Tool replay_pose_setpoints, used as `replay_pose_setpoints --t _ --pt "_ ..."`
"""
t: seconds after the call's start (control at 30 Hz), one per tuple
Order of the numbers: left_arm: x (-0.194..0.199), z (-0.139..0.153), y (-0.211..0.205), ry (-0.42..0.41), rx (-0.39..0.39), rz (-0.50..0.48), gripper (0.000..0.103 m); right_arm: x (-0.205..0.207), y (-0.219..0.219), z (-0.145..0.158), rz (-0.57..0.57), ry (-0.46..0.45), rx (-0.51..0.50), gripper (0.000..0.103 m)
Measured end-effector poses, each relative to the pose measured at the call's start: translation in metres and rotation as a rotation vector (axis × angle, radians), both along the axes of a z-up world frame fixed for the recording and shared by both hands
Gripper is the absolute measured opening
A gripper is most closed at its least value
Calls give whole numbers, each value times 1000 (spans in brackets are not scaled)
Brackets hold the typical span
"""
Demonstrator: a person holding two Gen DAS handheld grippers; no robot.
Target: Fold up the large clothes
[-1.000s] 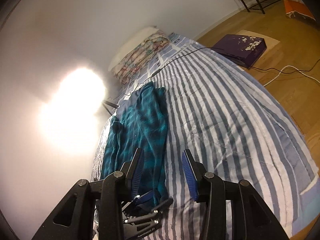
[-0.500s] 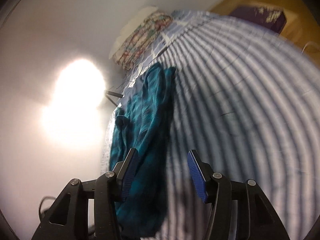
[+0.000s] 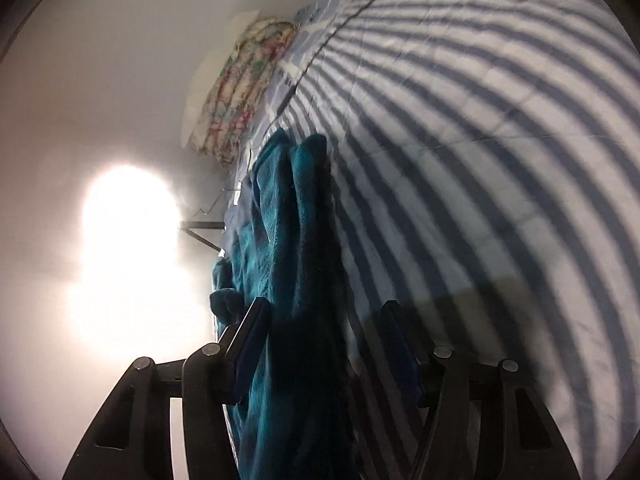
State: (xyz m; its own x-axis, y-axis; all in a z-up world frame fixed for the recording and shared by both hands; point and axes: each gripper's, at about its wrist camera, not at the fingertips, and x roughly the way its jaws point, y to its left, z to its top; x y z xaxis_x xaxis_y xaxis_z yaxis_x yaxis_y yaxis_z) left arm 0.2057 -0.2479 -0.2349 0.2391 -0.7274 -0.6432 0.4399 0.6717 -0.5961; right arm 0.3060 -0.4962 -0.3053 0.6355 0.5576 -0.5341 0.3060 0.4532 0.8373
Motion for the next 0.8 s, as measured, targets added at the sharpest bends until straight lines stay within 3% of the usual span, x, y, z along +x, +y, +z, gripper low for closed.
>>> replay_pose_setpoints --t 0.03,0.1,0.17,0.37,0.43,0.57,0.67,0.8 --pt "1 -1 5 3 -9 5 11 6 4 -1 13 3 -6 50" --pt "3 -2 12 7 -20 15 11 20 18 0 47 24 -60 19" --pt "6 -5 22 16 -35 32 11 29 30 6 69 54 -149 8" --pt "10 -15 66 65 -84 104 11 49 88 61 197 22 -459 5" --pt "7 -21 84 91 -105 137 10 53 108 76 228 3 -521 5" --pt "-4 -28 107 117 -111 179 10 58 189 106 363 -78 -745 4" --pt "-10 -35 122 131 -109 209 10 56 247 108 467 -128 -873 4" --pt "-12 -48 132 162 -95 235 10 50 316 87 611 -143 -1029 4"
